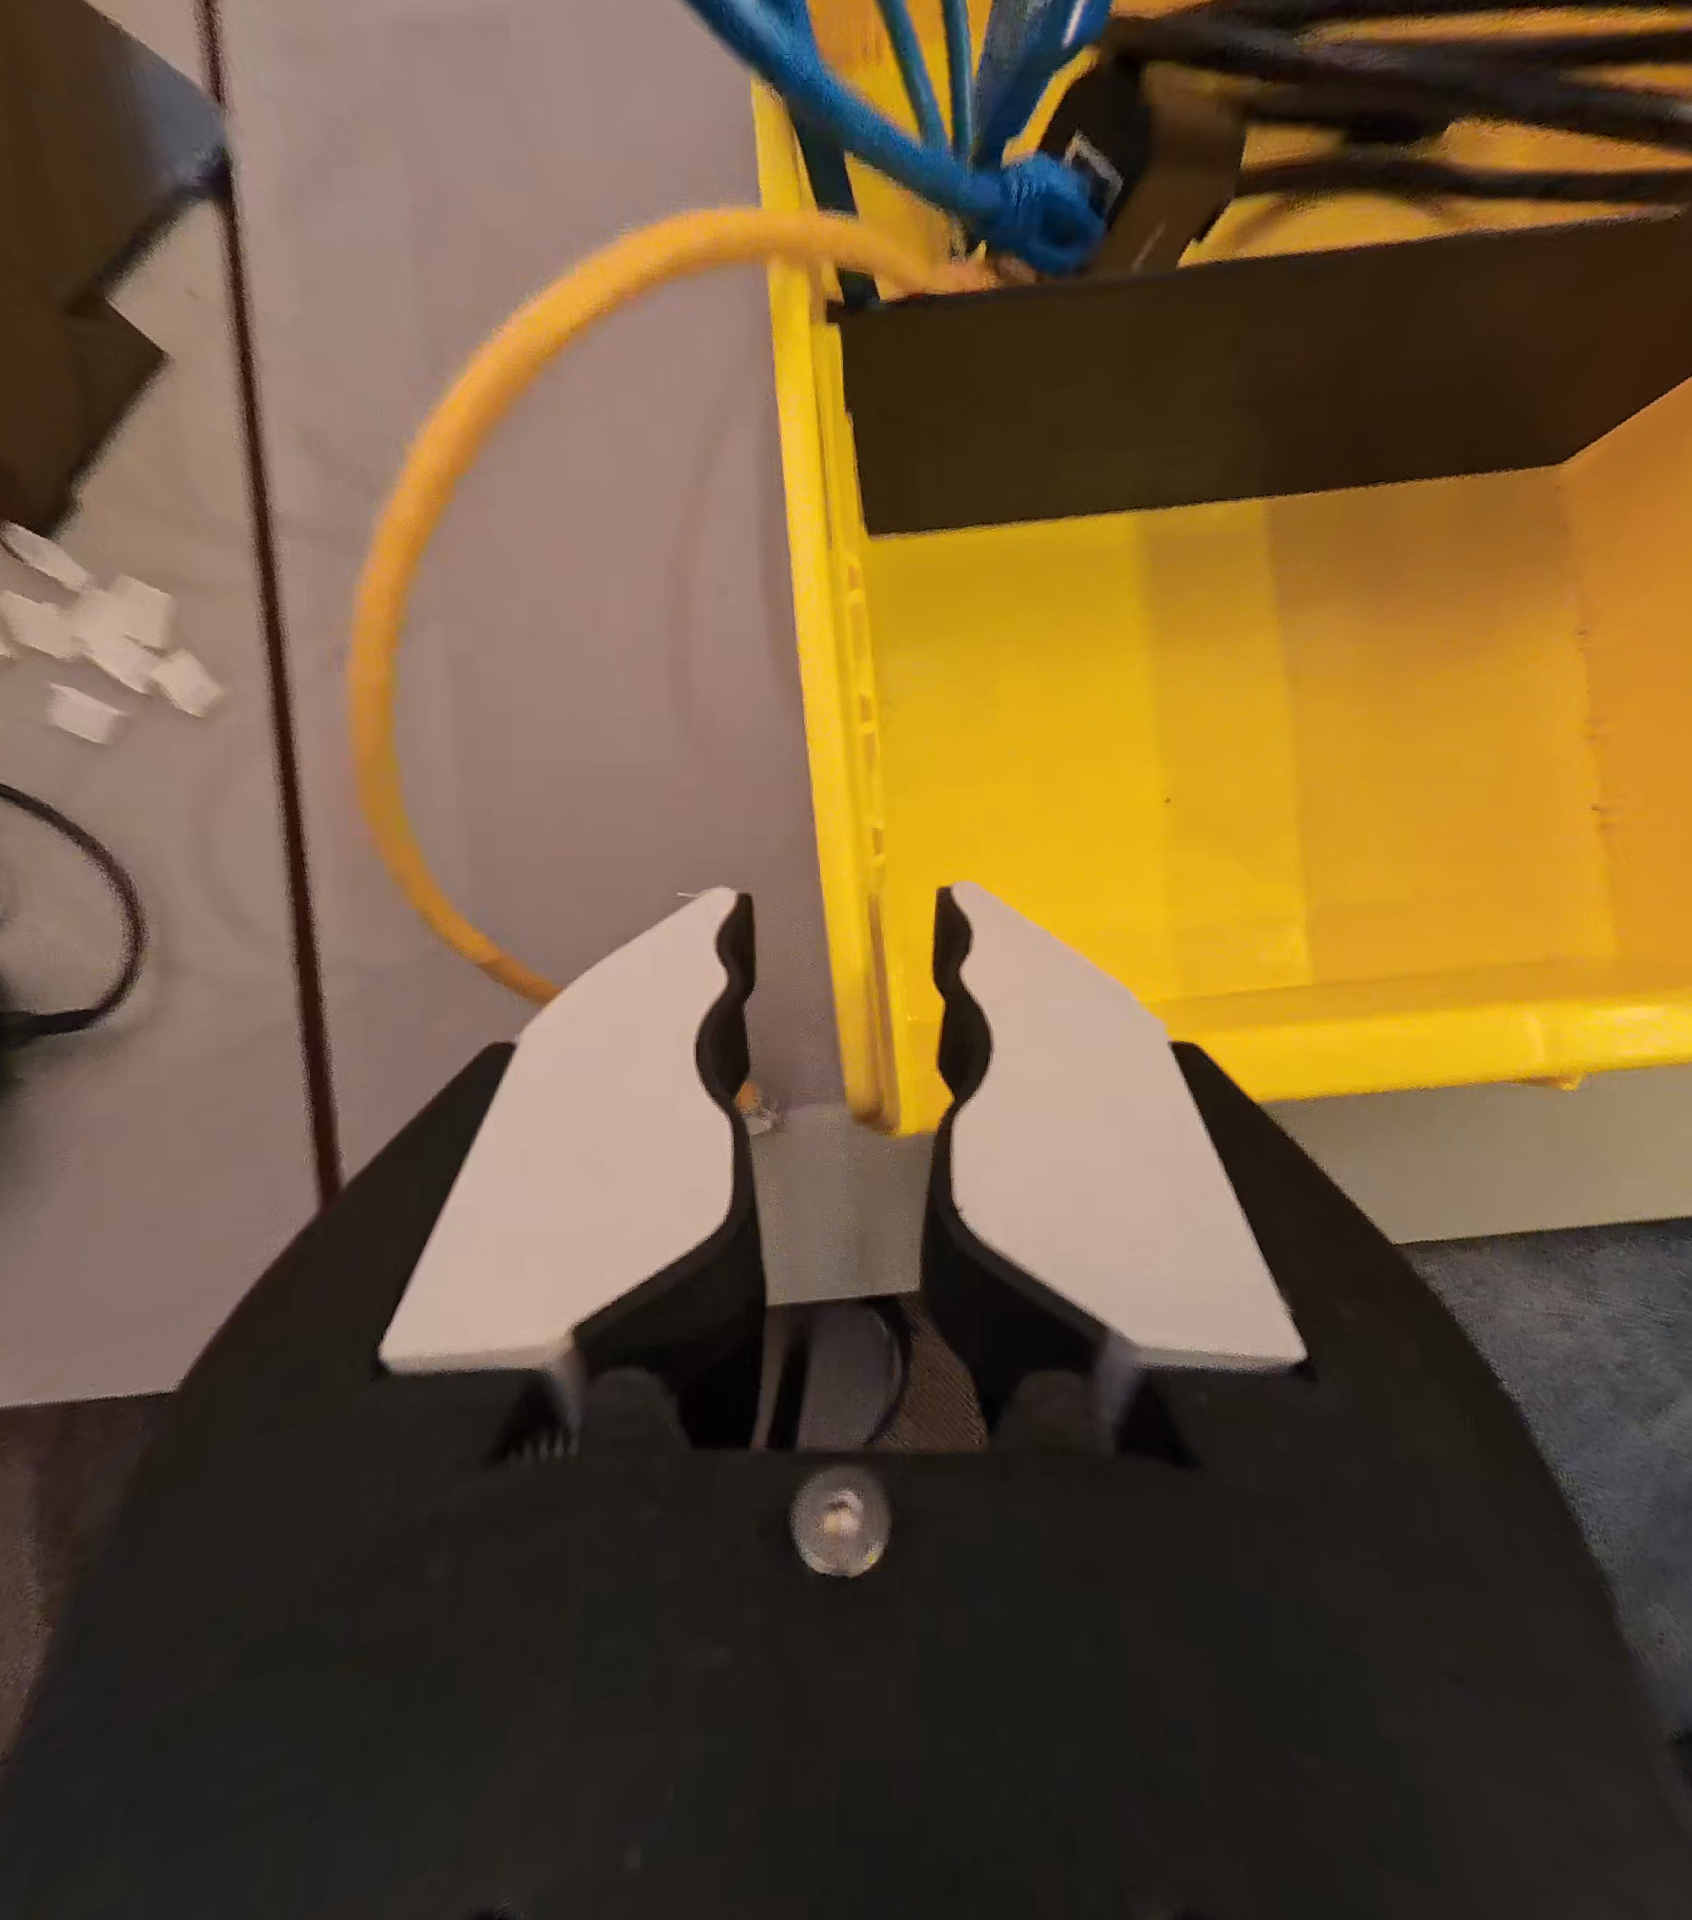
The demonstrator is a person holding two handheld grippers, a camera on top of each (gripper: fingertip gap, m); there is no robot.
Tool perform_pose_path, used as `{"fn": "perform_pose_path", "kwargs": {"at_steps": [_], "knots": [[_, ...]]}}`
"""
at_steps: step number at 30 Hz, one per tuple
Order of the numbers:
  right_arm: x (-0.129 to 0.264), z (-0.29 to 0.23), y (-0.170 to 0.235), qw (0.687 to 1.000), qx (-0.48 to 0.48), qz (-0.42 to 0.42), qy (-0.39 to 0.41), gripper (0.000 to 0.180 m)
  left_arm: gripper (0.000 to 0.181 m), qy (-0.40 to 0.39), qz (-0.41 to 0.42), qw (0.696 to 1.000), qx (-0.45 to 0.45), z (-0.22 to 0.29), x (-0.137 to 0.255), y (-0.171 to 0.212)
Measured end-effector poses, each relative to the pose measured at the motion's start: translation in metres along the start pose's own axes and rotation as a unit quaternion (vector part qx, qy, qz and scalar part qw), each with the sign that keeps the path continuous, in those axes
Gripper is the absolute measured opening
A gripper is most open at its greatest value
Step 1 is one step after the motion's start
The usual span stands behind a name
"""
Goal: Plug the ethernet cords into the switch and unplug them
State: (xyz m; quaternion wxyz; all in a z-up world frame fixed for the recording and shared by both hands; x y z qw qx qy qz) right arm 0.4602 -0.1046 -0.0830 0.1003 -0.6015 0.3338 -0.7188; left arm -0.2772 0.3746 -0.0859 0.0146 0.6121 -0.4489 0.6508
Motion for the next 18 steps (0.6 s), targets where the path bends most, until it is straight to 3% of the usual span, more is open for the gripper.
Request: {"fn": "perform_pose_path", "kwargs": {"at_steps": [1,5,8,14,18], "knots": [[0.004,0.000,-0.002,1.000,0.005,0.011,0.009,0.024,0.035,-0.005,0.015,1.000,-0.006,-0.001,0.009,-0.003],[0.029,-0.004,-0.015,0.995,0.039,0.069,0.054,0.028,0.039,-0.020,0.101,0.992,-0.069,0.008,0.048,-0.031],[0.049,-0.027,-0.033,0.987,0.084,0.124,0.058,0.025,0.044,-0.004,0.121,0.982,-0.142,0.027,0.056,-0.062],[0.070,-0.088,-0.061,0.970,0.164,0.179,0.031,0.024,0.050,-0.027,0.052,0.944,-0.325,0.059,0.009,-0.112],[0.069,-0.125,-0.071,0.960,0.208,0.186,0.002,0.024,0.049,-0.011,-0.013,0.928,-0.373,0.067,-0.032,-0.130]]}}
Point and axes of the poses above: each gripper's, where its closed fingertips meet, x back along the fingers, y out of its underside, z = x × y across the jaws, the point moved 9 cm from there along x, back along the fingers, and after that the axes turned 9 degrees about -y, right-handed, at the moved point
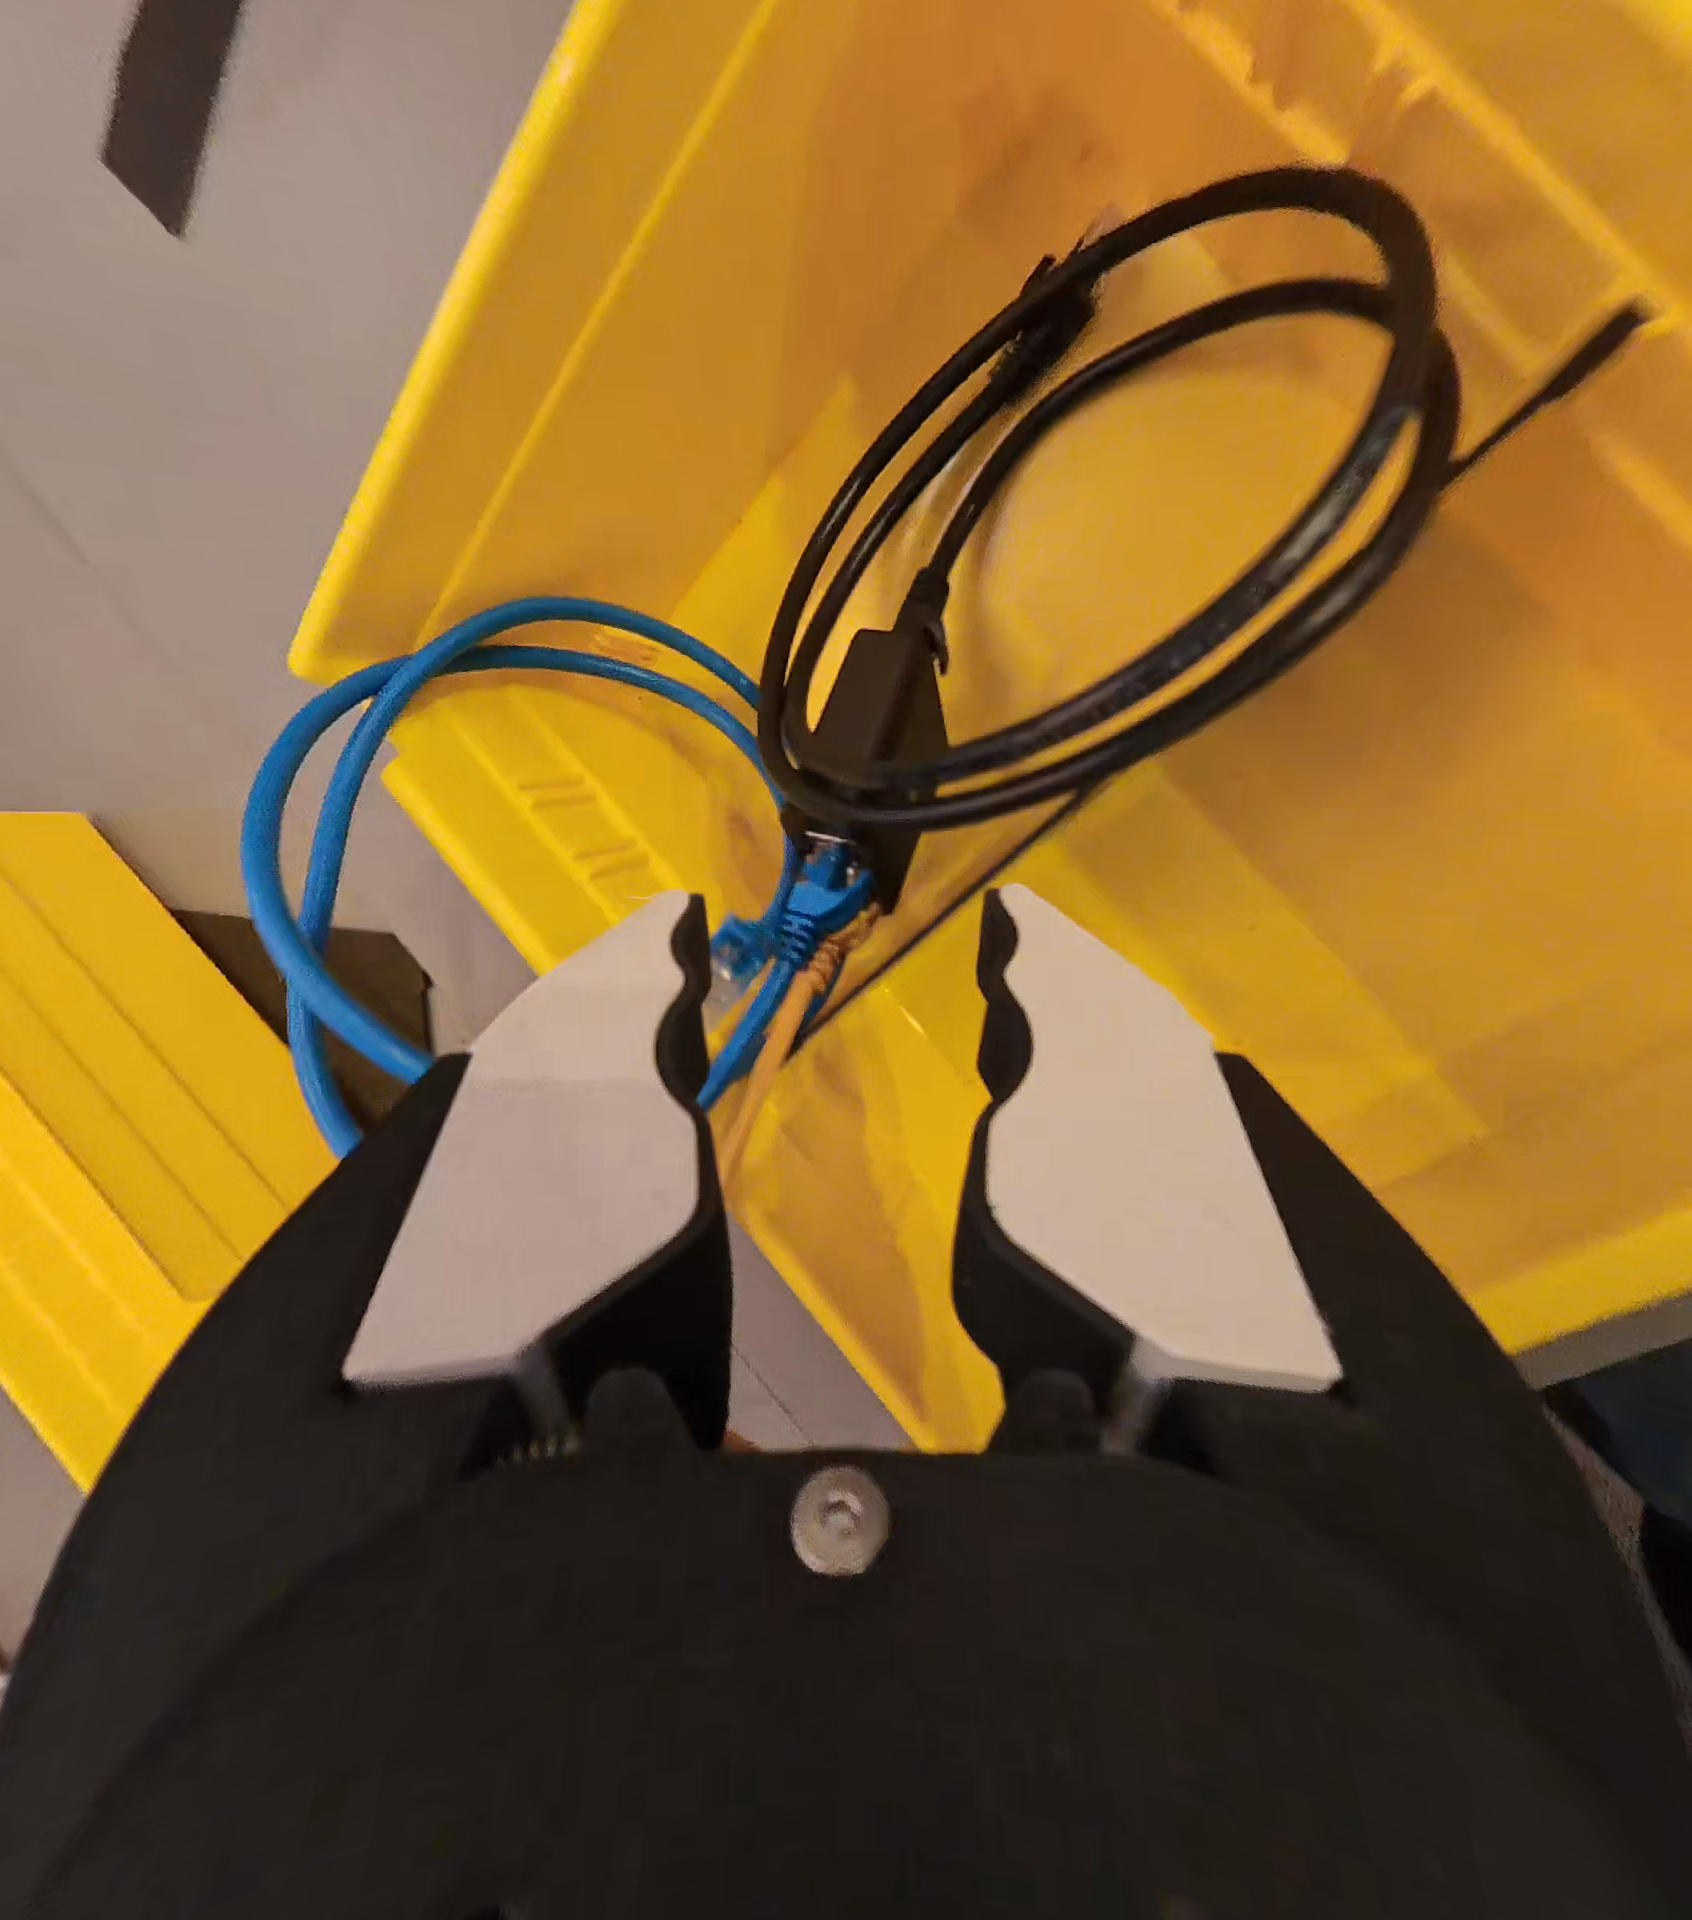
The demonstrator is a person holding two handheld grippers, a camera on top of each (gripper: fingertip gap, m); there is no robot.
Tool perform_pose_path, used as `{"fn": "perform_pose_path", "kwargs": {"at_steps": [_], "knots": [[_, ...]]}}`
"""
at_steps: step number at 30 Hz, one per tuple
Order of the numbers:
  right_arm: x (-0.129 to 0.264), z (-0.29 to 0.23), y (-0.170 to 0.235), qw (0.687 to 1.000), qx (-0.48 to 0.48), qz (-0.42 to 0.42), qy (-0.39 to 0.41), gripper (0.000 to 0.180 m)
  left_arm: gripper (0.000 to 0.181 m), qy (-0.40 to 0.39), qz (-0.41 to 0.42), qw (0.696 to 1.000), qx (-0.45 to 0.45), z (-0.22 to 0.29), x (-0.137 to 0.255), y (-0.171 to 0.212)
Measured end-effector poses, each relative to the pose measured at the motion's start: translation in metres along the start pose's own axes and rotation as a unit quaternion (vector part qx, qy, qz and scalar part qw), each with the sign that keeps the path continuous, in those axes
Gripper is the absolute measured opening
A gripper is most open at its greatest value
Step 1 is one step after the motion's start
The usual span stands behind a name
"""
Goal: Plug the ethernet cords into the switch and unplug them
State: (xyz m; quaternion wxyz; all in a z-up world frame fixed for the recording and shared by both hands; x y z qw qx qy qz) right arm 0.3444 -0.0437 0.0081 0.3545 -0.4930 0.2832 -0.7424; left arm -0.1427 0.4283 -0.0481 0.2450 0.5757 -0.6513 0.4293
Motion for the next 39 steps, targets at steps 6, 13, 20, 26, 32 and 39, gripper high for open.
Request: {"fn": "perform_pose_path", "kwargs": {"at_steps": [6,13,20,26,32,39], "knots": [[-0.004,-0.029,-0.022,0.998,0.034,0.022,-0.040,0.024,0.043,0.021,-0.089,0.994,-0.058,-0.007,-0.039,-0.010],[-0.008,-0.043,-0.036,0.996,0.048,0.041,-0.064,0.024,0.027,0.118,-0.146,0.981,-0.041,-0.009,-0.069,-0.017],[-0.019,-0.062,-0.045,0.992,0.059,0.045,-0.101,0.024,0.024,0.136,-0.127,0.982,-0.025,-0.016,-0.065,-0.021],[-0.033,-0.085,-0.058,0.986,0.080,0.048,-0.139,0.025,0.023,0.133,-0.067,0.989,0.020,-0.042,-0.031,-0.025],[-0.040,-0.100,-0.068,0.981,0.095,0.057,-0.161,0.025,0.023,0.082,0.011,0.995,0.063,-0.090,0.031,-0.032],[-0.038,-0.107,-0.073,0.977,0.100,0.074,-0.173,0.027,0.023,0.018,0.083,0.993,0.078,-0.126,0.106,-0.049]]}}
Point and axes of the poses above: each gripper's, where its closed fingertips meet, x back along the fingers, y out of its underside, z = x × y across the jaws, the point moved 9 cm from there along x, back along the fingers, and after that the axes turned 9 degrees about -y, right-handed, at the moved point
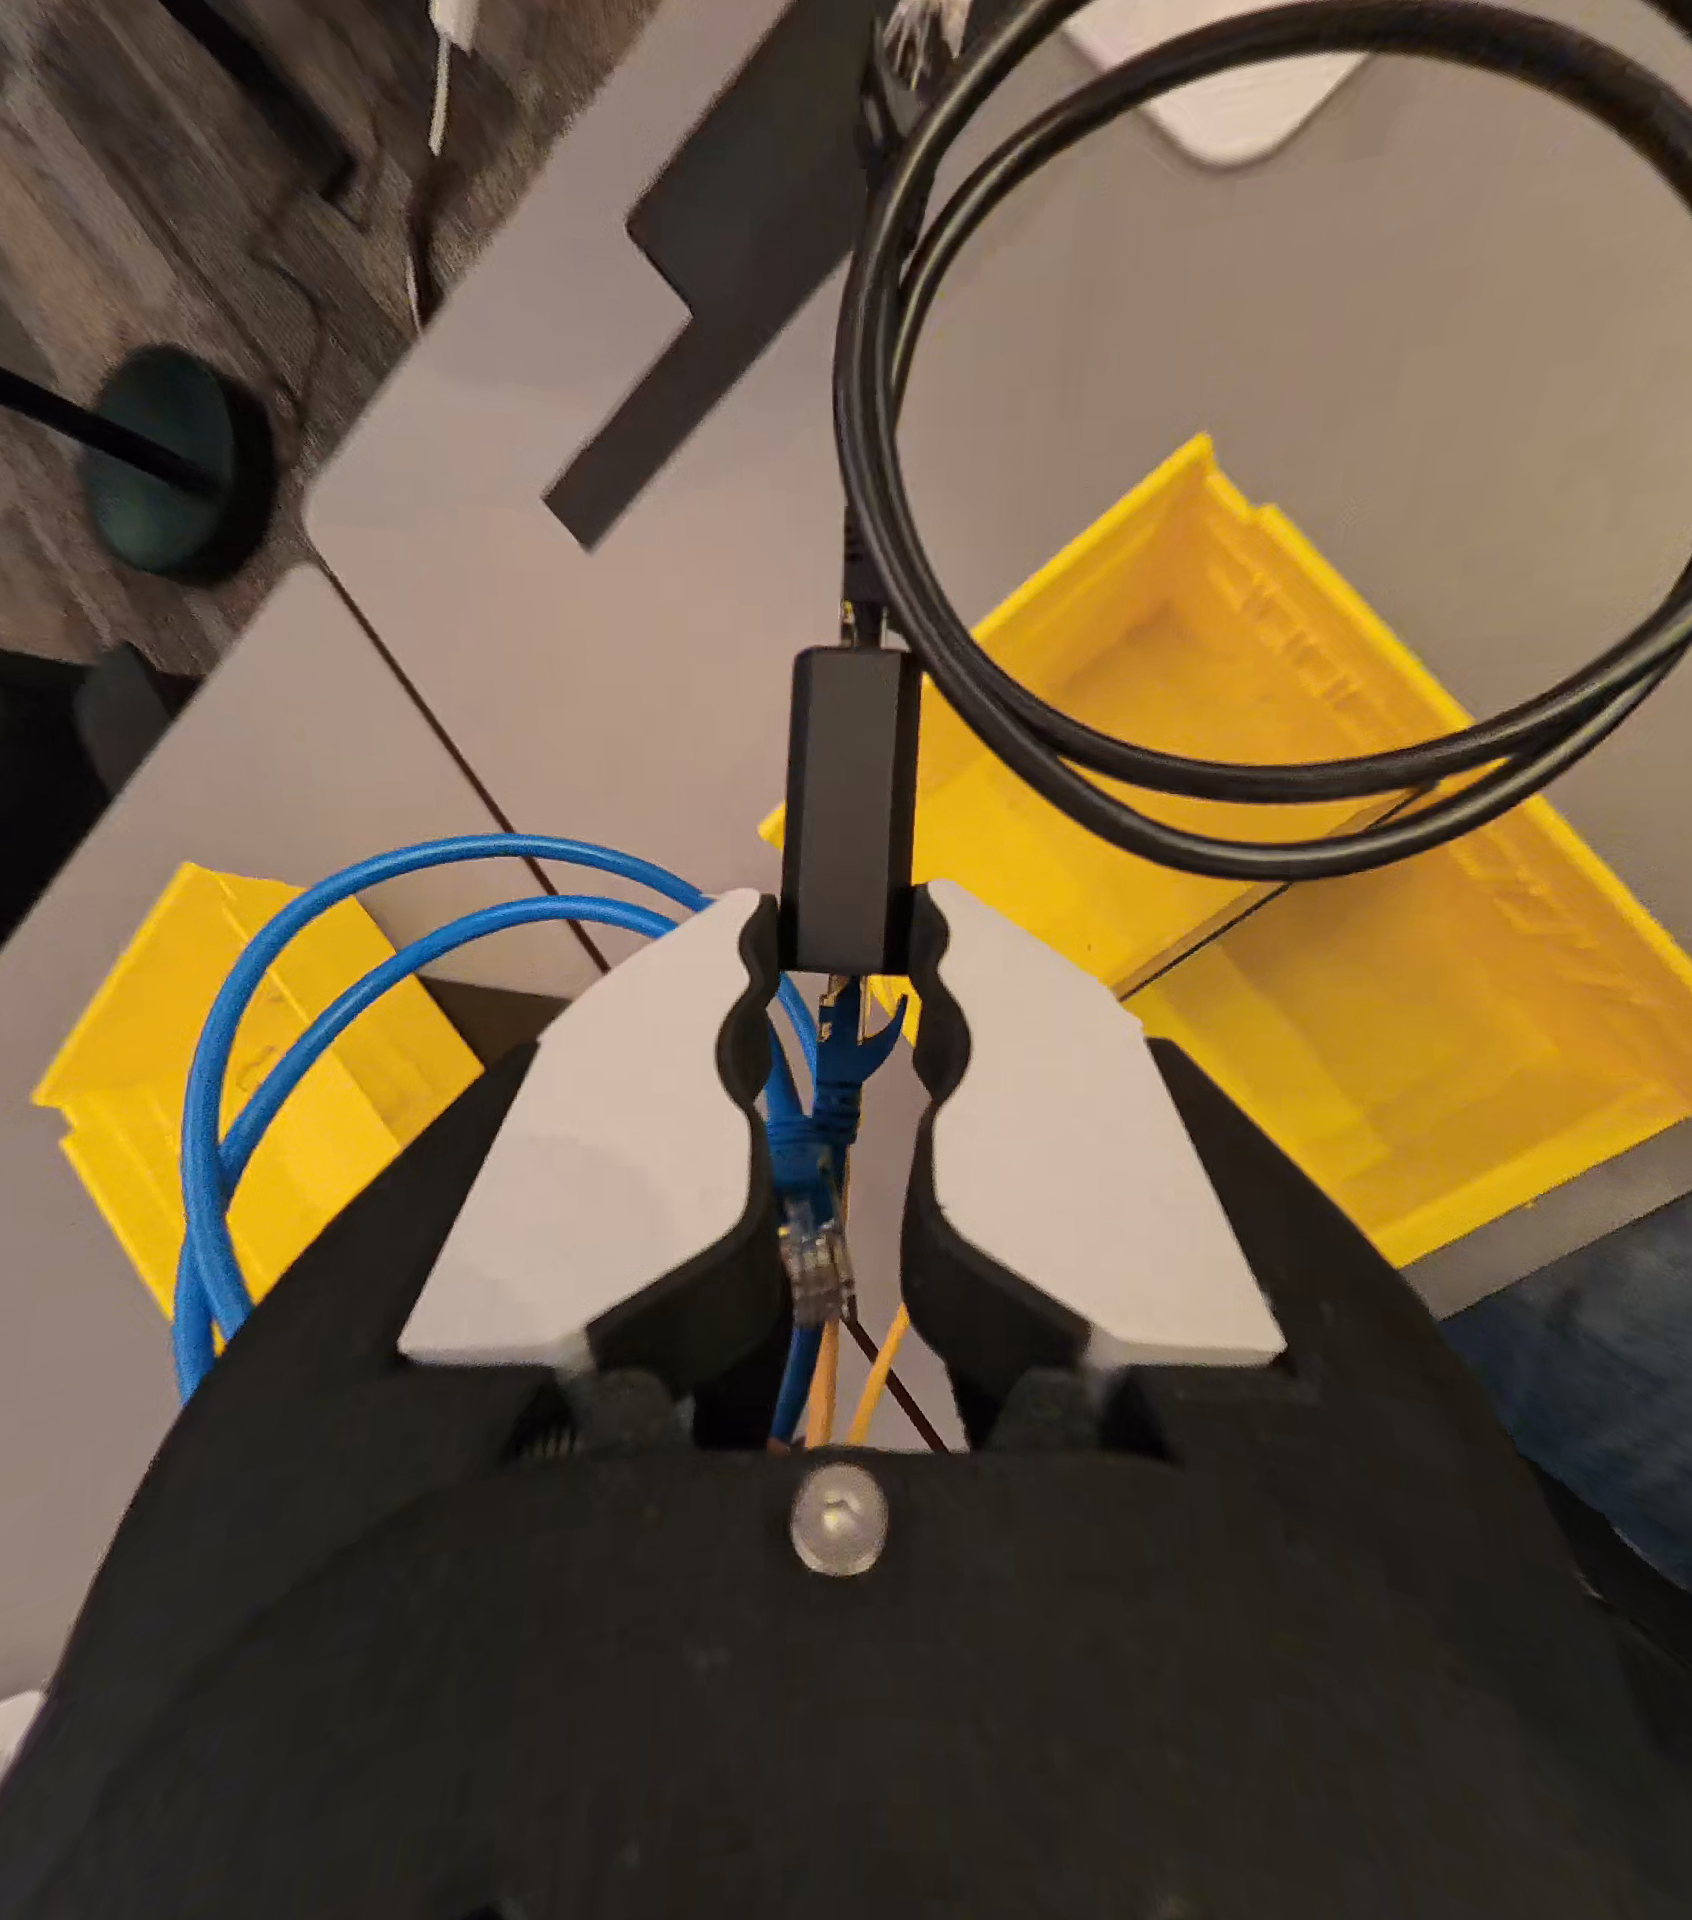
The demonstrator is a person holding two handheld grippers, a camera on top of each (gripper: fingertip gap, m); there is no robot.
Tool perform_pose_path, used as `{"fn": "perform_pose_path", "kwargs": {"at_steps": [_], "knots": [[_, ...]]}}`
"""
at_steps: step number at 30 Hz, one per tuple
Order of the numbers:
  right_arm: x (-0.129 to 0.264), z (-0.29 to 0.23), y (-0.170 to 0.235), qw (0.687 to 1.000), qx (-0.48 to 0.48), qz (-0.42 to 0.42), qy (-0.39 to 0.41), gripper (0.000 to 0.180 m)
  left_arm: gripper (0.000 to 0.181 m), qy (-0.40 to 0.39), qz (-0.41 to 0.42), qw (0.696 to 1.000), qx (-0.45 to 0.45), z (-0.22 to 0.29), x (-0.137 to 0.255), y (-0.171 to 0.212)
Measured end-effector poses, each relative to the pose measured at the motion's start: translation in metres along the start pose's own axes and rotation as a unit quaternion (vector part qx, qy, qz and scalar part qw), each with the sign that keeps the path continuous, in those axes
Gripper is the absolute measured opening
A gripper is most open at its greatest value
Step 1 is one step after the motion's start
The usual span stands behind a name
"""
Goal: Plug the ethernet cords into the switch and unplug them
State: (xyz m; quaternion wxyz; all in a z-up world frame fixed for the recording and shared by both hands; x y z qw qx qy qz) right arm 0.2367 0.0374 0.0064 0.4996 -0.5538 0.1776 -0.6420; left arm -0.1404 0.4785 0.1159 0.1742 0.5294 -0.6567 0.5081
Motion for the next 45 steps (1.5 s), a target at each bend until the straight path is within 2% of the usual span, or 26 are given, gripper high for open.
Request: {"fn": "perform_pose_path", "kwargs": {"at_steps": [5,10,15,20,22,25,29,35,38,40,43,45], "knots": [[0.003,-0.006,-0.011,1.000,0.019,0.021,-0.003,0.033,0.024,0.005,0.061,0.998,-0.024,0.009,0.048,-0.055],[0.011,-0.016,-0.033,0.996,0.060,0.058,0.009,0.039,0.024,0.087,0.129,0.986,-0.065,0.050,0.077,-0.132],[0.025,-0.029,-0.059,0.984,0.142,0.093,0.046,0.042,0.024,0.213,0.154,0.959,-0.108,0.114,0.078,-0.203],[0.018,-0.039,-0.073,0.954,0.264,0.075,0.118,0.042,0.023,0.339,0.134,0.920,-0.142,0.186,0.052,-0.242],[0.005,-0.037,-0.072,0.940,0.302,0.058,0.146,0.042,0.023,0.384,0.124,0.903,-0.147,0.211,0.037,-0.249],[-0.016,-0.025,-0.065,0.935,0.318,0.028,0.155,0.042,0.023,0.436,0.104,0.882,-0.146,0.242,0.013,-0.251],[-0.025,-0.004,-0.062,0.913,0.338,0.024,0.226,0.045,0.023,0.481,0.074,0.862,-0.142,0.268,-0.017,-0.242],[-0.050,0.011,-0.056,0.891,0.392,-0.015,0.229,0.042,0.023,0.539,0.040,0.828,-0.147,0.292,-0.039,-0.224],[-0.063,0.013,-0.053,0.881,0.413,-0.035,0.230,0.025,0.023,0.558,0.033,0.816,-0.145,0.299,-0.044,-0.218],[-0.069,0.011,-0.051,0.879,0.423,-0.047,0.214,0.013,0.023,0.564,0.028,0.813,-0.140,0.300,-0.048,-0.213],[-0.072,0.008,-0.051,0.894,0.405,-0.062,0.181,0.011,0.023,0.571,0.030,0.809,-0.139,0.300,-0.054,-0.207],[-0.072,0.010,-0.052,0.911,0.376,-0.063,0.157,0.011,0.026,0.563,0.060,0.810,-0.149,0.299,-0.051,-0.205]]}}
Point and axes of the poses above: each gripper's, where its closed fingertips meet, x back along the fingers, y out of its underside, z = x × y across the jaws, the point moved 9 cm from there along x, back along the fingers, and after that the axes turned 9 degrees about -y, right-handed, at the moved point
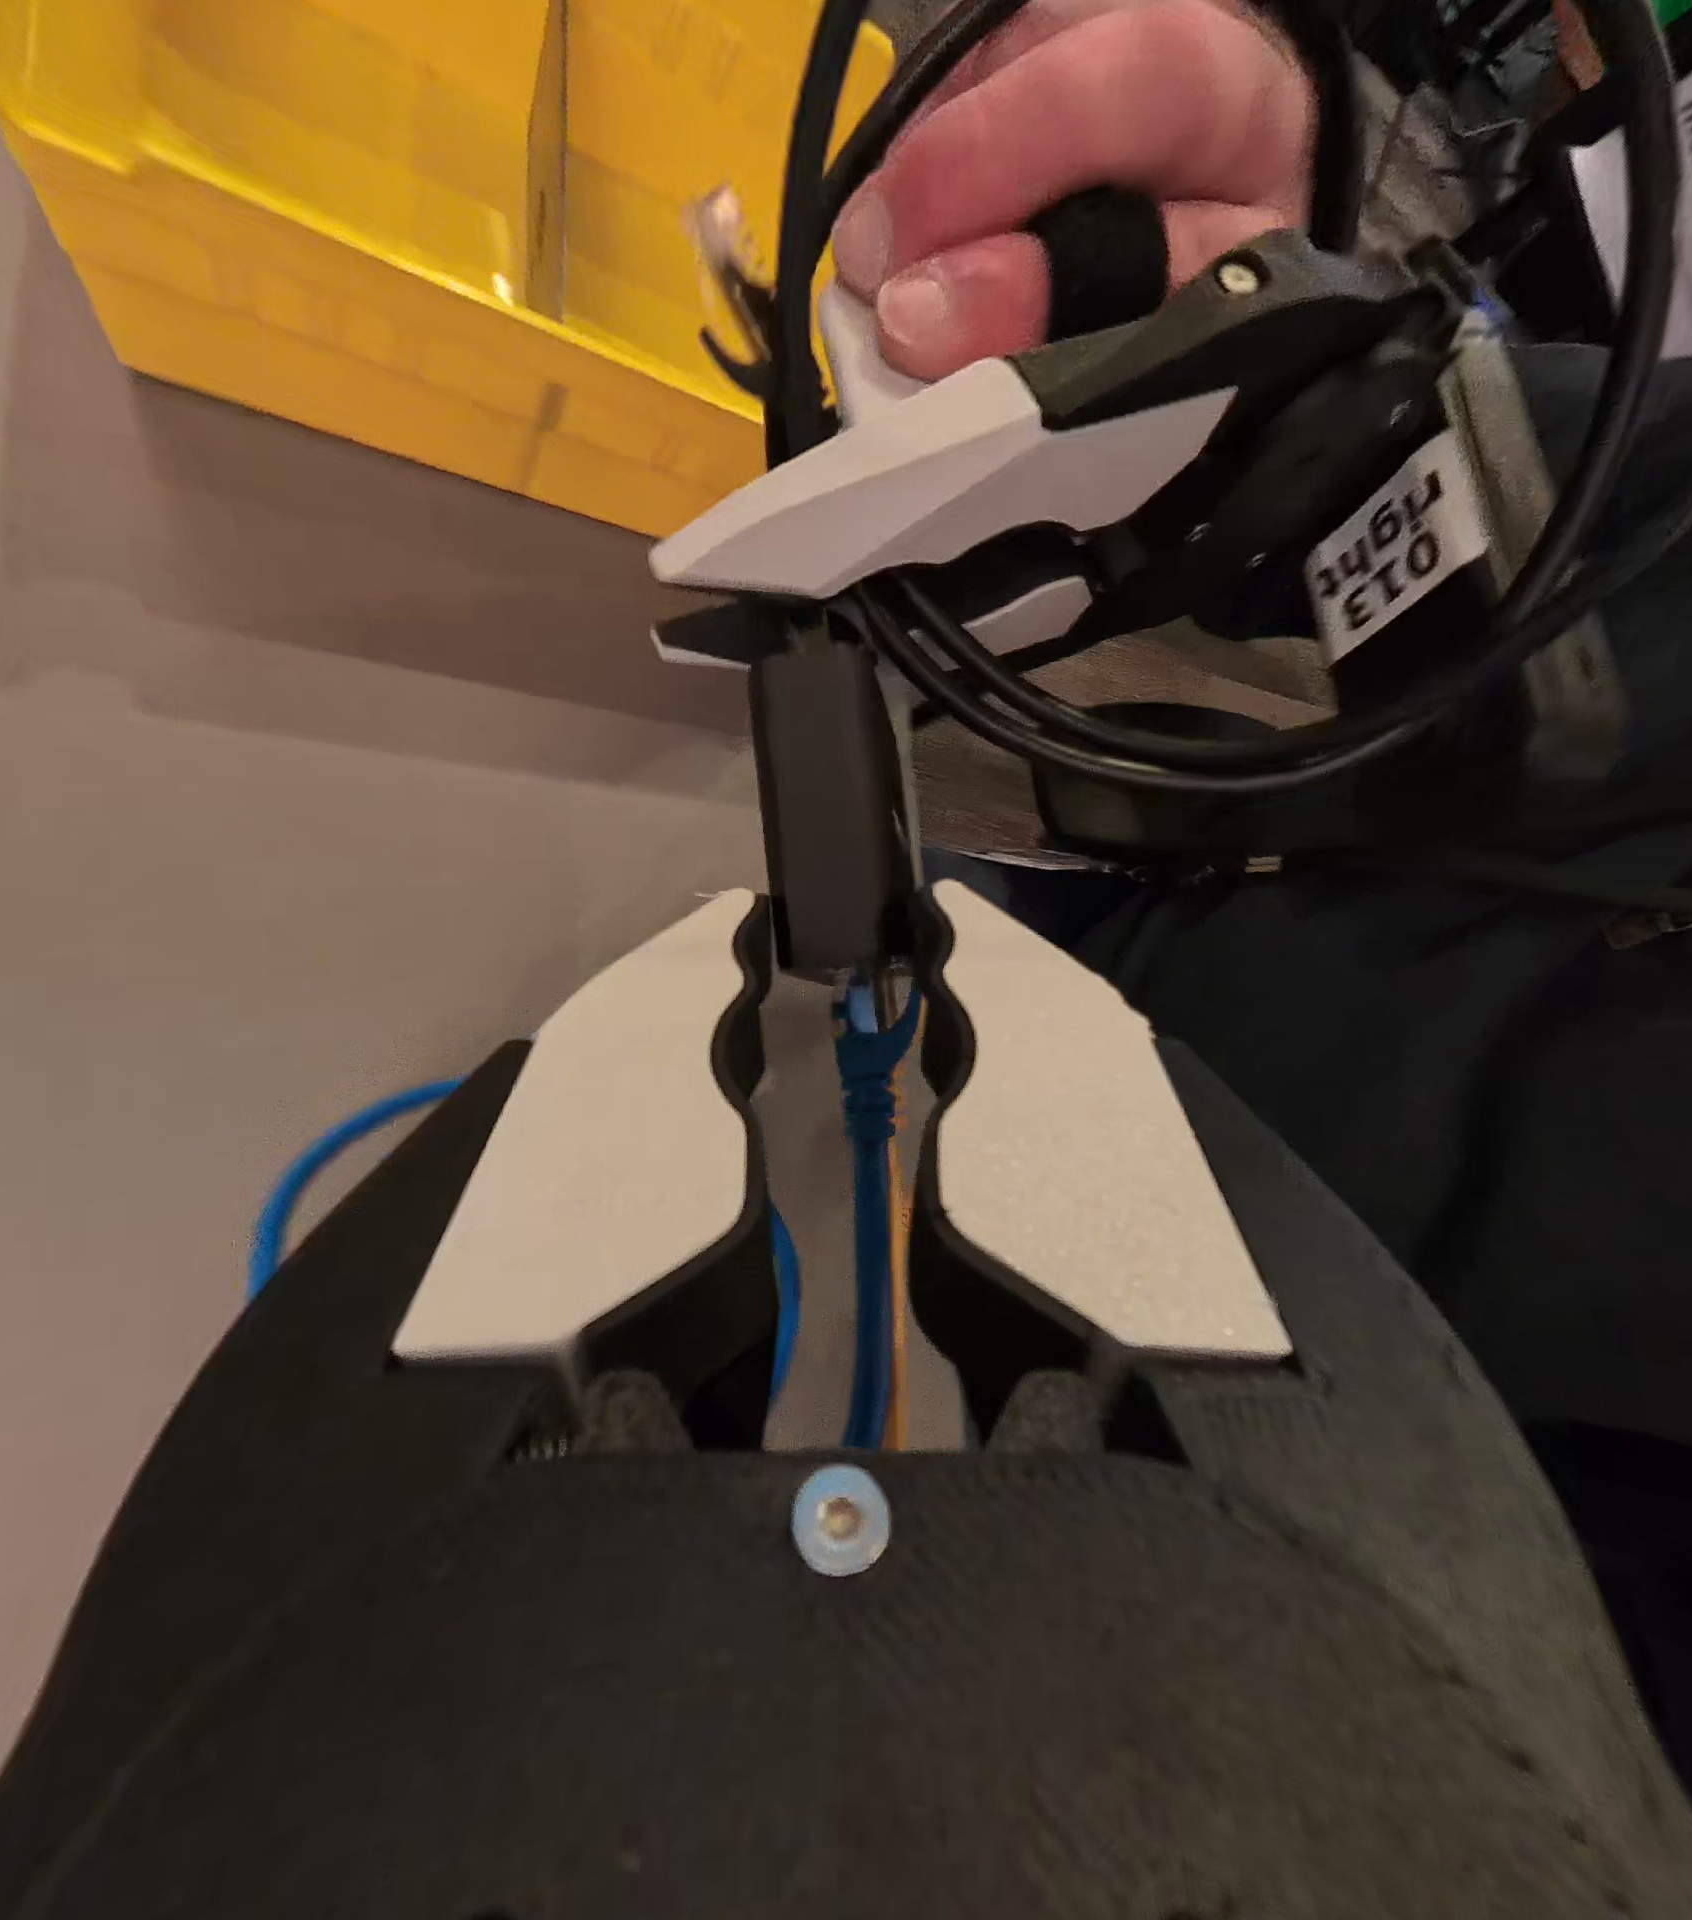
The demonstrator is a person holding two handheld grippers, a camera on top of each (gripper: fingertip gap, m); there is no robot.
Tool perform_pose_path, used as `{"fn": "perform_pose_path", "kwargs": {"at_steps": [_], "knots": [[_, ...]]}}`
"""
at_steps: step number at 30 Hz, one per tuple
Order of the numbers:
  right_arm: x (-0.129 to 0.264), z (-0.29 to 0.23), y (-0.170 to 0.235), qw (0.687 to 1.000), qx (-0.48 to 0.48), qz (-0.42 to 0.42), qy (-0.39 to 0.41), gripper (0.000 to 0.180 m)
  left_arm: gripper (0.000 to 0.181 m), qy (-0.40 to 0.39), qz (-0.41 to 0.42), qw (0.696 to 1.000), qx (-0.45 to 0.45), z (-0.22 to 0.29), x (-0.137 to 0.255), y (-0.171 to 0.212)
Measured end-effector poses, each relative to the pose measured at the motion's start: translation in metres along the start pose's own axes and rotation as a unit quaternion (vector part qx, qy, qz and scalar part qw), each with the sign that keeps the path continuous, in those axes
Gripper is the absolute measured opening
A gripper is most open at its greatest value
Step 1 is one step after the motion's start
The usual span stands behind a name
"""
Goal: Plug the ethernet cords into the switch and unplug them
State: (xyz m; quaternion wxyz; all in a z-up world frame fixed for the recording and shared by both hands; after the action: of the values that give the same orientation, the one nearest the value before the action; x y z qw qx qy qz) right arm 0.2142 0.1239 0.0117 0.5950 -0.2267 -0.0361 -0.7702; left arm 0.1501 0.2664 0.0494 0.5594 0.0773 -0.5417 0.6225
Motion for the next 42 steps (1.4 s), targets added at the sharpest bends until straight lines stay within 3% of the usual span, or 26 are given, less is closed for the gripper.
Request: {"fn": "perform_pose_path", "kwargs": {"at_steps": [6,12,15,17,19,26,31,37,42], "knots": [[-0.006,0.006,0.009,0.985,-0.113,0.026,-0.129,0.011,0.082,-0.187,0.045,0.969,-0.152,0.027,0.011,-0.001],[-0.009,0.010,0.007,0.970,-0.156,0.038,-0.185,0.011,0.104,-0.338,-0.040,0.908,-0.243,0.050,-0.013,0.012],[-0.008,0.008,0.001,0.968,-0.148,0.038,-0.198,0.011,0.098,-0.377,-0.110,0.884,-0.254,0.046,-0.023,0.017],[-0.007,0.008,-0.005,0.965,-0.151,0.048,-0.208,0.011,0.092,-0.361,-0.126,0.889,-0.253,0.046,-0.031,0.018],[-0.006,0.008,-0.009,0.960,-0.161,0.065,-0.221,0.011,0.073,-0.340,-0.137,0.899,-0.238,0.044,-0.035,0.021],[-0.011,0.004,-0.010,0.943,-0.193,0.118,-0.243,0.013,0.074,-0.257,-0.118,0.947,-0.150,0.040,-0.031,0.028],[0.006,0.016,-0.003,0.957,-0.196,0.124,-0.177,0.037,0.074,-0.220,-0.123,0.963,-0.094,0.028,-0.021,0.034],[0.038,0.008,-0.013,0.981,-0.089,0.127,-0.114,0.024,0.074,-0.189,-0.101,0.975,-0.050,0.019,-0.010,0.042],[0.026,-0.003,-0.038,0.991,0.005,0.102,-0.082,0.025,0.073,-0.169,-0.095,0.980,-0.044,0.025,-0.013,0.042]]}}
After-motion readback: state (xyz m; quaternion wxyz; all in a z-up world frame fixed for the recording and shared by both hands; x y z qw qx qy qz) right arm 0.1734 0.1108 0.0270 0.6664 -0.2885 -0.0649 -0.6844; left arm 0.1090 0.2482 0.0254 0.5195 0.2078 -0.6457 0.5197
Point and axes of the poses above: each gripper's, where its closed fingertips meet, x back along the fingers, y out of its underside, z = x × y across the jaws, the point moved 9 cm from there along x, back along the fingers, and after that the axes turned 9 degrees about -y, right-handed, at the moved point
